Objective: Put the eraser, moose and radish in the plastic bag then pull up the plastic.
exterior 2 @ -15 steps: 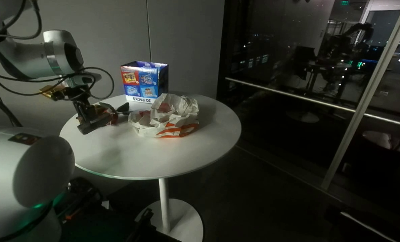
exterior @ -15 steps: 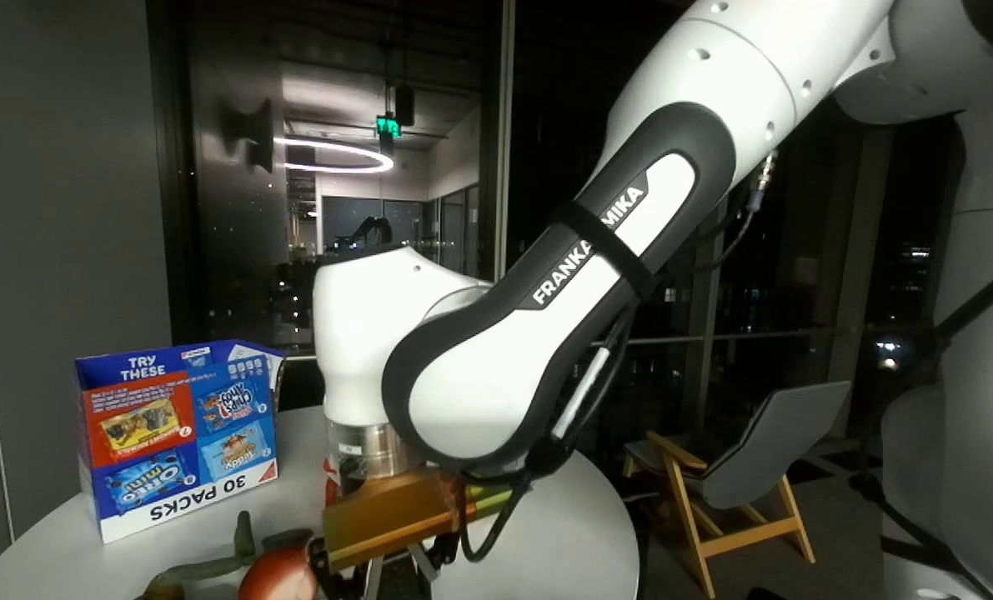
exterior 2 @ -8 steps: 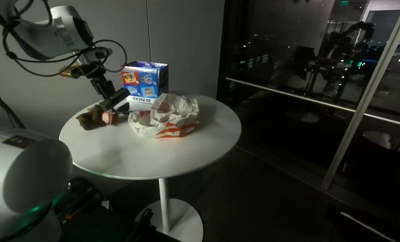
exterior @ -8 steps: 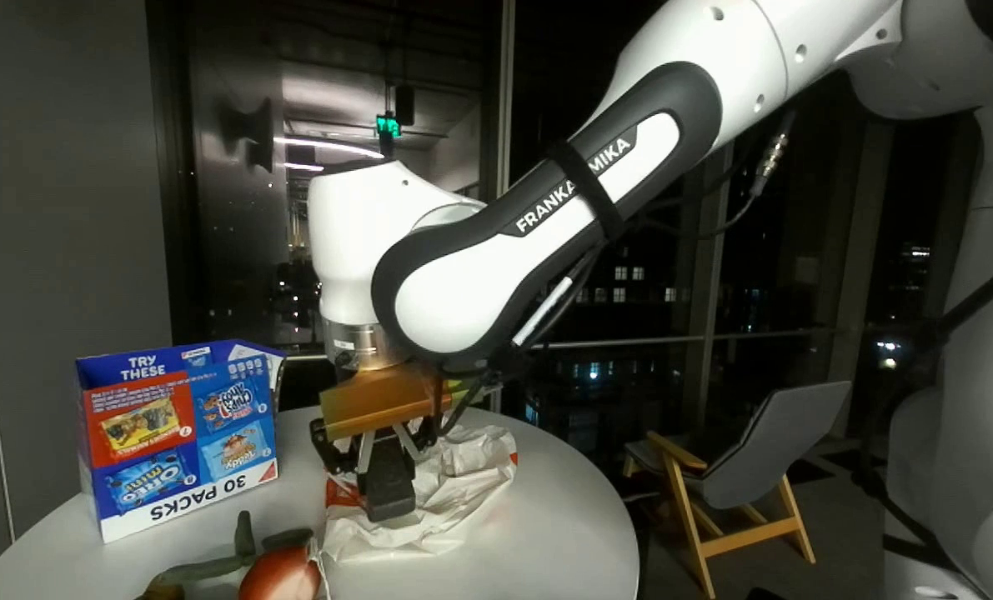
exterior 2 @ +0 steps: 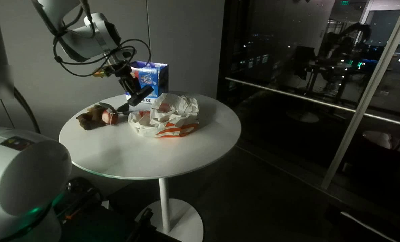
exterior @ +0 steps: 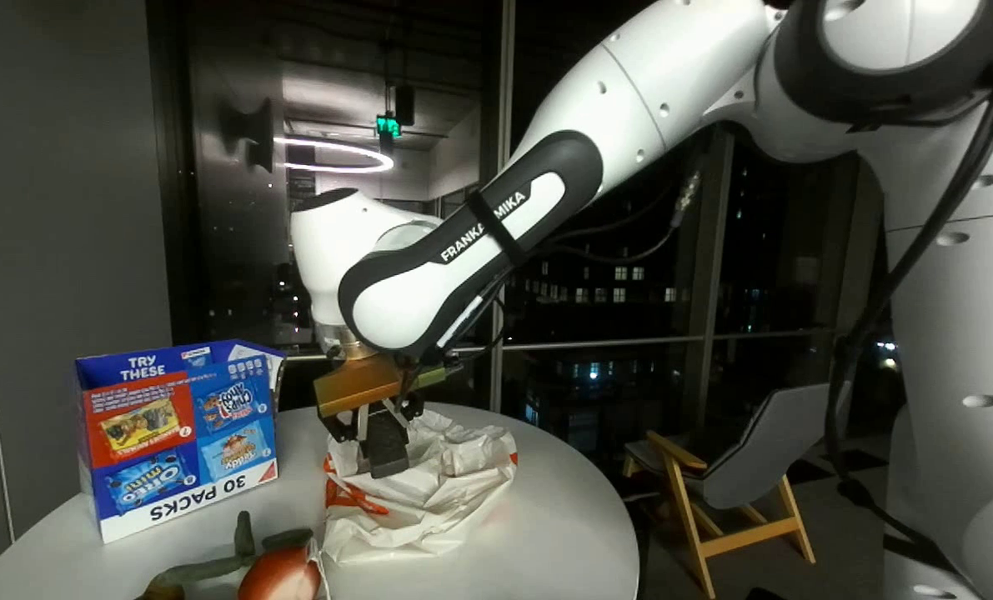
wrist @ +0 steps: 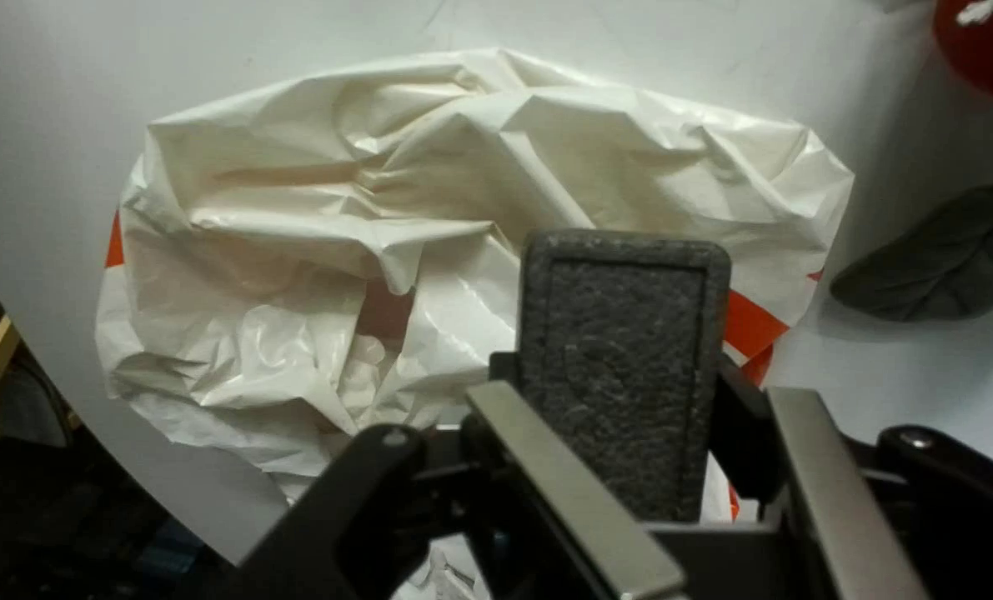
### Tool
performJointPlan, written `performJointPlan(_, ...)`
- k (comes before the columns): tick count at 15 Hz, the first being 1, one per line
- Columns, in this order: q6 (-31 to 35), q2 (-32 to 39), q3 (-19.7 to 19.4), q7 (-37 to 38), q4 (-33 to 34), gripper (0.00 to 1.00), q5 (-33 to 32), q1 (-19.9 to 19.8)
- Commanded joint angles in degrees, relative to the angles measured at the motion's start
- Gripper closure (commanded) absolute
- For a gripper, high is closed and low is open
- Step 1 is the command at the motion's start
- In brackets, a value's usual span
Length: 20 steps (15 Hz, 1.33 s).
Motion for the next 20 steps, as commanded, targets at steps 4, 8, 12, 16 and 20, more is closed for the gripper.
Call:
performJointPlan(4, -3.95, 9.90, -7.00, 4.15, 10.08, 0.69, -13.13, 4.16)
performJointPlan(8, -6.41, 12.70, -8.72, 5.84, 12.26, 0.69, -21.10, 5.29)
performJointPlan(12, -6.70, 15.12, -8.62, 7.91, 11.59, 0.69, -26.85, 5.53)
performJointPlan(16, -6.10, 16.81, -8.71, 11.51, 9.94, 0.19, -32.46, 5.46)
performJointPlan(20, -6.51, 15.55, -7.37, 13.79, 8.50, 0.01, -33.74, 5.19)
